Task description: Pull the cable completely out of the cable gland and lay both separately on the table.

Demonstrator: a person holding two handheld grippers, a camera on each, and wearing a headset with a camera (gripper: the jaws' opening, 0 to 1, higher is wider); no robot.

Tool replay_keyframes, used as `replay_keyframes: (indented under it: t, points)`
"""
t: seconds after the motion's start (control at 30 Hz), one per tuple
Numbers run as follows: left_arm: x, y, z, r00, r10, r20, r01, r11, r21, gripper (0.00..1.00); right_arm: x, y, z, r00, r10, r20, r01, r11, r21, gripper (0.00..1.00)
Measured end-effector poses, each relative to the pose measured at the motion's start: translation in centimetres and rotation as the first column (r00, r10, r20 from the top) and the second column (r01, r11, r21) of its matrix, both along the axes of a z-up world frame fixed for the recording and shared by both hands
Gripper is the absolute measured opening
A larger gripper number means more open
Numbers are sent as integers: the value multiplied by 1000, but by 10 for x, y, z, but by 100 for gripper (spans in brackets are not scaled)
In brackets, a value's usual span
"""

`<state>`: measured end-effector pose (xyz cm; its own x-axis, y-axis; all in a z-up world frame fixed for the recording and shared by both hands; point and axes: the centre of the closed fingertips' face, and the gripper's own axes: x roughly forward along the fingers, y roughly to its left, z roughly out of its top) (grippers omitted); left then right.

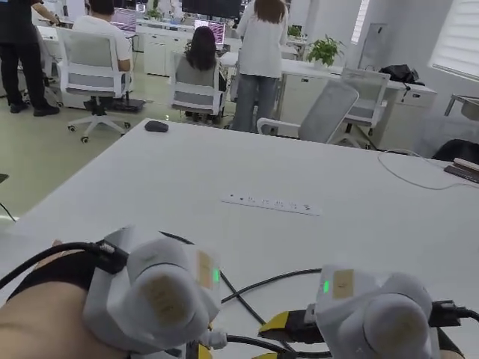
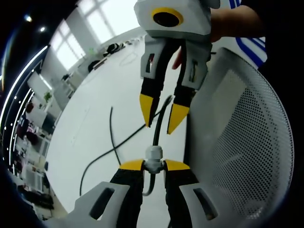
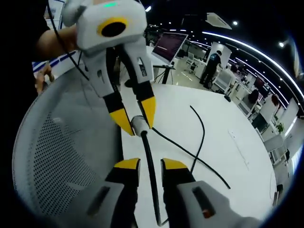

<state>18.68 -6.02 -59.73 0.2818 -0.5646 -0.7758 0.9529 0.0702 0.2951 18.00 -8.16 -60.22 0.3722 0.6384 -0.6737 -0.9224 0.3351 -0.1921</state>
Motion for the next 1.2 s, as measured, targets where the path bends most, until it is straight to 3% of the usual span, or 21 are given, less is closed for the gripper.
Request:
replay_keyframes:
  t: [0.1, 0.2, 0.27, 0.43, 0.5, 0.53, 0.67, 0.8, 0.9, 1.1, 1.2]
  points:
    - [-1, -2, 1, 1000, -3, 3, 3, 1000, -3, 17, -1, 3, -4, 1000, 15, 0, -15, 1000, -24, 13]
    - [-2, -4, 1, 1000, -8, 9, 8, 1000, -10, 17, 4, -5, -8, 1000, -2, 25, 3, 997, -75, 3]
    - [-2, -4, 1, 1000, -5, 7, 5, 1000, -10, 17, 2, -5, -9, 1000, -15, 3, 15, 998, -63, 2]
    - [-1, -8, 3, 1000, 0, 10, 0, 1000, -27, 17, 2, -10, -9, 1000, -18, 8, 19, 997, -70, 2]
    - [1, -6, 2, 1000, 4, 24, -4, 1000, -14, 17, 3, -14, -10, 1000, -27, 7, 27, 997, -76, 2]
    - [4, -3, 1, 999, -2, 49, 2, 1000, 1, 17, 3, -18, -11, 999, -33, 12, 34, 996, -87, 2]
    - [5, 2, 4, 999, 34, 21, -33, 998, -46, 17, 3, -32, -12, 997, -76, -9, 75, 994, -77, 2]
    - [8, 8, 2, 999, 45, 31, -44, 998, -36, 17, 3, -47, -17, 994, -110, -19, 107, 989, -99, 2]
    - [9, 7, 4, 998, 59, 19, -58, 996, -71, 17, 3, -56, -20, 988, -151, -46, 146, 985, -88, 2]
    - [10, 9, 2, 998, 65, 15, -64, 995, -80, 17, 3, -69, -25, 982, -183, -54, 176, 979, -106, 2]
    - [10, 9, 2, 998, 65, 16, -64, 995, -76, 17, 2, -71, -27, 974, -209, -84, 203, 976, -75, 2]
